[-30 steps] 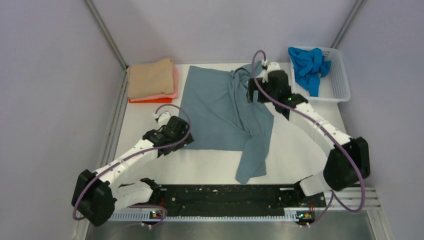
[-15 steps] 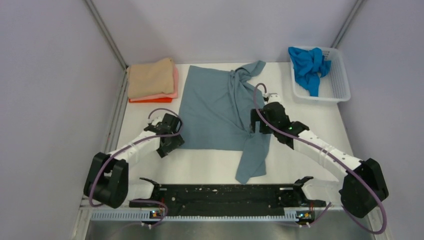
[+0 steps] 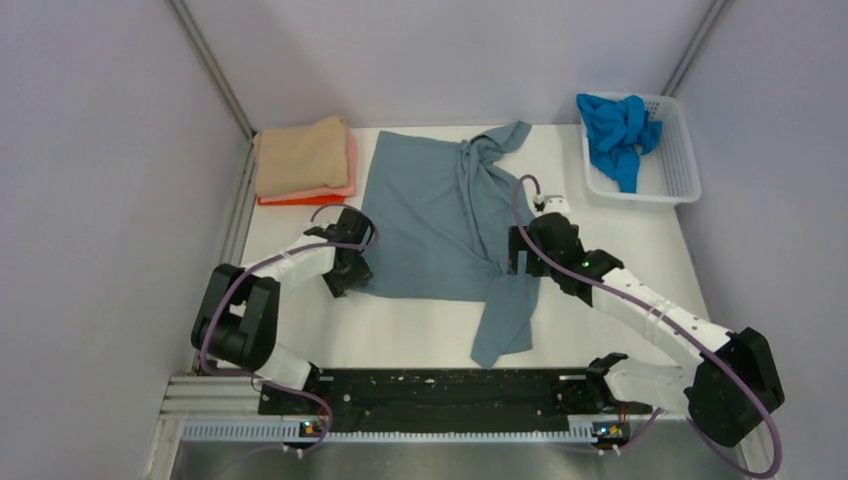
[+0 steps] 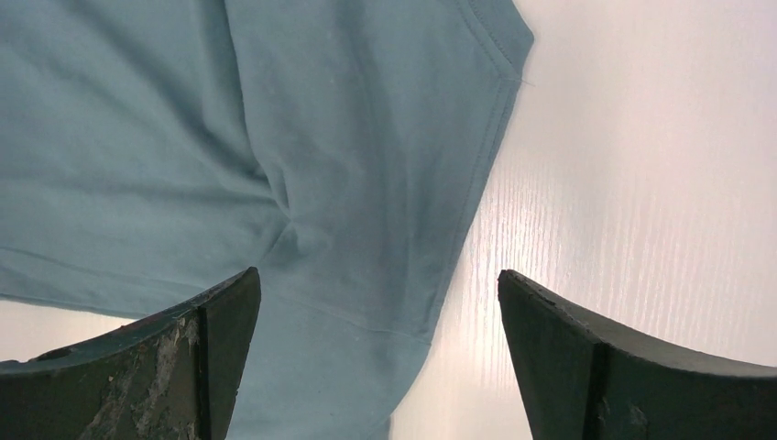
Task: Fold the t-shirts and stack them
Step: Flatten out the tshirt
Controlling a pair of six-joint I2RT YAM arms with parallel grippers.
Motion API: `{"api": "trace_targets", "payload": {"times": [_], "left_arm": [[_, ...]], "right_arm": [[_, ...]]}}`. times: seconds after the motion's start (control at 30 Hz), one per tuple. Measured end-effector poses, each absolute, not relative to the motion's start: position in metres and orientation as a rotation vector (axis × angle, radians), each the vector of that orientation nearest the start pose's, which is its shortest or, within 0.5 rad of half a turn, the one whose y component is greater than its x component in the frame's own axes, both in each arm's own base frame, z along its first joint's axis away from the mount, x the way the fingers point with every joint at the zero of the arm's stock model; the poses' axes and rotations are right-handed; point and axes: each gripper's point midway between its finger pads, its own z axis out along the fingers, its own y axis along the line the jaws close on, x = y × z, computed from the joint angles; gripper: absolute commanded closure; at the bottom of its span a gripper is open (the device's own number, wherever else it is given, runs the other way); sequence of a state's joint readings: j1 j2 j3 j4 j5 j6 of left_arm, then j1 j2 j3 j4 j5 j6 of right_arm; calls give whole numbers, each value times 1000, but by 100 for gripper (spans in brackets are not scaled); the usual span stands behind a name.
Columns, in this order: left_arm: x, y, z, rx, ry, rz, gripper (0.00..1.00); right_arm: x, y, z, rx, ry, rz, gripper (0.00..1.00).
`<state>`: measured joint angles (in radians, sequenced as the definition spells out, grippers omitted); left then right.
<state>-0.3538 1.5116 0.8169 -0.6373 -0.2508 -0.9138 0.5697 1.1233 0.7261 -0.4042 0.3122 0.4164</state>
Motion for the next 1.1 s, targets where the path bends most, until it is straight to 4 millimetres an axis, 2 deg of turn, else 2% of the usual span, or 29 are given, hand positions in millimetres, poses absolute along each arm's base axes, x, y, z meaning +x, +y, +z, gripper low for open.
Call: {"api": "trace_targets", "payload": {"times": [0.07,0.13,0.2,0.33,0.43,0.57,0.7,0.77,0.87,1.03,1.1], "left_arm": [[258,-83,15,-811,2685,82,62],[264,-85,15,-803,2686,76,86],[268,-87,15,-795,2686,68,99],[271,-88,15,-780,2694,60,100],[271,-88,15,-759,2702,51,100],[271,-89,16,-724,2682,4,100],[271,-89,17,-701,2666,-24,100],[272,-90,17,-693,2661,-33,100],[273,-91,17,-690,2656,-38,100],[276,-92,18,-688,2640,-51,100],[277,-91,18,-688,2638,-51,100]], "right_arm": [[271,129,109,-33,2327,120,1],[269,131,109,-45,2328,122,2],[266,135,110,-66,2327,129,3],[254,148,109,-166,2335,150,7],[232,175,106,-334,2350,212,12],[184,214,98,-612,2370,327,20],[131,241,80,-883,2410,414,33],[114,244,67,-974,2455,418,39],[97,240,42,-1053,2558,372,42],[89,233,23,-1074,2641,308,50],[90,231,16,-1064,2663,273,59]]}}
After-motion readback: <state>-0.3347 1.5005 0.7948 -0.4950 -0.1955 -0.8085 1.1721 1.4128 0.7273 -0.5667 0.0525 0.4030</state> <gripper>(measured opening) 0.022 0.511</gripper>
